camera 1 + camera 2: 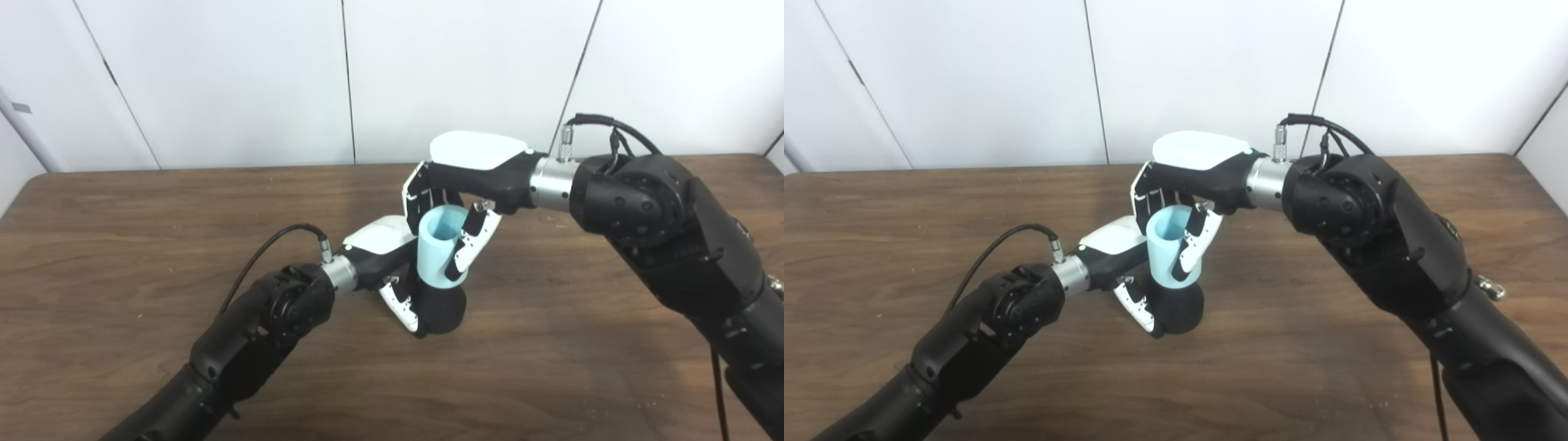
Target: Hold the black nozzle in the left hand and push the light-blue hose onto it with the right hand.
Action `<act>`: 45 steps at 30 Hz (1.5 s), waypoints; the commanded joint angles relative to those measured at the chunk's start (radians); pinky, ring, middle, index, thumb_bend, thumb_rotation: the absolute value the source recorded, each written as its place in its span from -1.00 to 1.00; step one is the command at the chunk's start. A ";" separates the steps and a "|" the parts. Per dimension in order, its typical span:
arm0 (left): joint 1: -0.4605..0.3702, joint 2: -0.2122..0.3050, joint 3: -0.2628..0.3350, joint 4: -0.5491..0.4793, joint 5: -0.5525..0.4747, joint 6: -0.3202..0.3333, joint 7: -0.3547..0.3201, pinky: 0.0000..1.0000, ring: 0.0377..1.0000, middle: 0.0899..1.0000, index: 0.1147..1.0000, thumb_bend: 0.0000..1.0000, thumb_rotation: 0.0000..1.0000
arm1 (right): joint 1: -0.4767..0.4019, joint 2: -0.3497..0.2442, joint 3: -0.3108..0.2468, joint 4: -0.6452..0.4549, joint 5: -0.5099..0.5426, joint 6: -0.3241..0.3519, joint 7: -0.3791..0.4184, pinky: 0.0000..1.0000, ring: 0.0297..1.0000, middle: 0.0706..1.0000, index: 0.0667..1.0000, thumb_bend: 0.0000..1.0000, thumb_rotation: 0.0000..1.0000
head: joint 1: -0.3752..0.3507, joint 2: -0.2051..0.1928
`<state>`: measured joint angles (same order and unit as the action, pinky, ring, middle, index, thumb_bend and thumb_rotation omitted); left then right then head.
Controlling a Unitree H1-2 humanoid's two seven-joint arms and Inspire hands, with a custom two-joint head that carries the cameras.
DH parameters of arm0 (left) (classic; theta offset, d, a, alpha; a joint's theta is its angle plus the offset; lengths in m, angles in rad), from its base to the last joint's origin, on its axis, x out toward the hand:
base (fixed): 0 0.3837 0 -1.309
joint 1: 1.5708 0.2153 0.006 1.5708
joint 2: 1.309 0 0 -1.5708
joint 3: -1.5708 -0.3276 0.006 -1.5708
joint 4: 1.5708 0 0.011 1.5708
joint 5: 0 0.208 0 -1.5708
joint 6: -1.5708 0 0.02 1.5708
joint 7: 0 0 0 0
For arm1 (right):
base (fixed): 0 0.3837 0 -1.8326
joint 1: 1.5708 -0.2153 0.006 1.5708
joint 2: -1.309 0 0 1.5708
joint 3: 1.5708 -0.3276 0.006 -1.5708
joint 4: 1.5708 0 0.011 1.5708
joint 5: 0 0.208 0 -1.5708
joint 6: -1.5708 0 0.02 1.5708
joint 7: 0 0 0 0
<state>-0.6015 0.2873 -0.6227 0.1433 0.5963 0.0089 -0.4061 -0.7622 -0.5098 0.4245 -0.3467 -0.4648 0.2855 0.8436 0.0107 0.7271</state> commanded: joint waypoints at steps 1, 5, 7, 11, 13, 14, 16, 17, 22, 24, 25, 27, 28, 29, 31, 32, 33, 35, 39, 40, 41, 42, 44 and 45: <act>0.028 0.037 -0.021 0.033 0.040 0.026 -0.073 1.00 0.17 -0.07 -0.21 0.05 -1.00 | 0.032 -0.045 -0.005 0.003 0.007 0.009 0.025 -0.30 -0.14 -0.09 -0.12 0.00 -1.00 | 0.006 -0.001; 0.033 0.038 -0.016 0.030 0.039 0.027 -0.068 1.00 0.15 -0.07 -0.21 0.05 -1.00 | 0.106 -0.046 -0.044 -0.007 0.010 0.025 -0.030 -0.25 -0.16 -0.11 -0.11 0.01 -1.00 | 0.005 0.003; 0.034 0.037 -0.014 0.032 0.038 0.027 -0.065 1.00 0.14 -0.07 -0.21 0.05 -1.00 | 0.142 -0.040 -0.058 -0.014 0.011 0.027 -0.062 -0.28 -0.16 -0.10 -0.10 0.01 -1.00 | 0.005 0.003; 0.033 0.034 -0.011 0.034 0.036 0.028 -0.063 1.00 0.14 -0.07 -0.21 0.05 -1.00 | 0.193 -0.026 -0.060 -0.024 0.004 0.027 -0.113 -0.30 -0.15 -0.11 -0.07 0.00 -1.00 | 0.005 0.003; 0.033 0.033 -0.010 0.034 0.037 0.028 -0.062 1.00 0.14 -0.07 -0.21 0.05 -1.00 | 0.201 -0.025 -0.056 -0.021 0.003 0.023 -0.126 -0.26 -0.17 -0.12 -0.07 0.01 -1.00 | 0.005 0.003; 0.033 0.033 -0.010 0.035 0.037 0.027 -0.062 1.00 0.14 -0.07 -0.21 0.05 -1.00 | 0.202 -0.025 -0.053 -0.020 0.003 0.023 -0.131 -0.24 -0.18 -0.13 -0.08 0.01 -1.00 | 0.005 0.003; 0.034 0.033 -0.010 0.035 0.037 0.027 -0.061 1.00 0.14 -0.07 -0.21 0.05 -1.00 | 0.202 -0.027 -0.049 -0.019 0.005 0.024 -0.137 -0.22 -0.18 -0.13 -0.08 0.01 -1.00 | 0.005 0.003; 0.034 0.032 -0.010 0.033 0.038 0.028 -0.062 1.00 0.14 -0.07 -0.21 0.05 -1.00 | 0.200 -0.027 -0.048 -0.020 0.008 0.023 -0.139 -0.22 -0.18 -0.13 -0.08 0.01 -1.00 | 0.005 0.007; 0.036 0.031 -0.010 0.029 0.041 0.031 -0.062 1.00 0.14 -0.07 -0.21 0.05 -1.00 | 0.193 -0.028 -0.039 -0.021 0.018 0.004 -0.145 -0.21 -0.18 -0.15 -0.09 0.01 -1.00 | 0.004 0.006; 0.037 0.030 -0.011 0.030 0.043 0.030 -0.060 1.00 0.14 -0.07 -0.21 0.05 -1.00 | 0.188 -0.027 -0.043 -0.020 0.035 -0.007 -0.146 -0.25 -0.14 -0.15 -0.09 0.01 -1.00 | 0.004 0.005; 0.036 0.029 -0.011 0.031 0.043 0.029 -0.060 1.00 0.14 -0.07 -0.21 0.05 -1.00 | 0.187 -0.027 -0.044 -0.019 0.039 -0.009 -0.146 -0.25 -0.13 -0.14 -0.09 0.01 -1.00 | 0.004 0.005; 0.036 0.029 -0.012 0.032 0.043 0.027 -0.059 1.00 0.14 -0.07 -0.21 0.05 -1.00 | 0.177 -0.028 -0.051 -0.027 0.057 -0.008 -0.142 -0.33 -0.11 -0.03 -0.03 -0.01 -1.00 | 0.004 0.006; 0.036 0.029 -0.012 0.033 0.043 0.026 -0.059 1.00 0.14 -0.07 -0.21 0.05 -1.00 | 0.173 -0.029 -0.053 -0.029 0.063 -0.008 -0.141 -0.33 -0.11 -0.02 -0.02 -0.01 -1.00 | 0.004 0.006; 0.035 0.029 -0.012 0.035 0.043 0.025 -0.059 1.00 0.14 -0.07 -0.21 0.05 -1.00 | 0.165 -0.032 -0.058 -0.040 0.070 -0.012 -0.140 -0.35 -0.11 0.01 -0.01 -0.01 -1.00 | 0.003 0.005; 0.034 0.028 -0.013 0.040 0.043 0.023 -0.058 1.00 0.15 -0.07 -0.21 0.05 -1.00 | 0.151 -0.037 -0.064 -0.057 0.078 -0.022 -0.140 -0.11 0.28 0.46 0.36 0.64 -0.89 | 0.003 0.003; 0.033 0.028 -0.014 0.041 0.044 0.022 -0.057 1.00 0.16 -0.07 -0.21 0.05 -1.00 | 0.144 -0.039 -0.067 -0.063 0.082 -0.026 -0.138 -0.05 0.38 0.57 0.45 0.79 -0.85 | 0.003 0.003; 0.033 0.027 -0.014 0.042 0.045 0.021 -0.057 1.00 0.16 -0.07 -0.21 0.05 -1.00 | 0.135 -0.042 -0.068 -0.066 0.085 -0.033 -0.133 0.01 0.44 0.64 0.51 0.85 -0.83 | 0.003 0.002; 0.033 0.027 -0.015 0.043 0.046 0.021 -0.057 1.00 0.17 -0.07 -0.21 0.05 -1.00 | 0.126 -0.045 -0.072 -0.069 0.088 -0.041 -0.124 0.10 0.53 0.75 0.62 0.91 -0.81 | 0.003 0.002; 0.031 0.027 -0.016 0.046 0.044 0.017 -0.058 1.00 0.18 -0.06 -0.21 0.05 -1.00 | 0.101 -0.055 -0.081 -0.073 0.081 -0.059 -0.109 0.41 0.71 0.83 0.69 0.94 -0.77 | 0.000 0.002; 0.031 0.027 -0.016 0.047 0.044 0.017 -0.058 1.00 0.18 -0.06 -0.21 0.05 -1.00 | 0.099 -0.055 -0.085 -0.075 0.081 -0.058 -0.107 0.45 0.73 0.83 0.70 0.94 -0.76 | -0.001 0.002; 0.031 0.027 -0.016 0.047 0.044 0.017 -0.059 1.00 0.18 -0.06 -0.21 0.05 -1.00 | 0.097 -0.056 -0.092 -0.078 0.084 -0.058 -0.107 0.48 0.74 0.84 0.71 0.94 -0.76 | -0.001 0.002; 0.031 0.027 -0.016 0.046 0.043 0.018 -0.060 1.00 0.18 -0.06 -0.21 0.05 -1.00 | 0.097 -0.055 -0.096 -0.080 0.086 -0.058 -0.106 0.50 0.74 0.84 0.71 0.94 -0.75 | 0.000 0.003; 0.031 0.026 -0.016 0.046 0.043 0.020 -0.062 1.00 0.18 -0.06 -0.21 0.05 -1.00 | 0.095 -0.055 -0.109 -0.085 0.095 -0.058 -0.108 0.51 0.75 0.84 0.71 0.94 -0.74 | -0.001 0.002; 0.031 0.026 -0.017 0.046 0.043 0.021 -0.063 1.00 0.18 -0.06 -0.21 0.05 -1.00 | 0.094 -0.055 -0.117 -0.087 0.099 -0.060 -0.111 0.52 0.75 0.84 0.71 0.94 -0.74 | -0.002 0.004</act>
<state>-0.5949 0.2824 -0.6162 0.1431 0.5932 0.0052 -0.4079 -0.6140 -0.5455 0.3386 -0.3998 -0.3785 0.2545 0.7503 0.0092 0.7286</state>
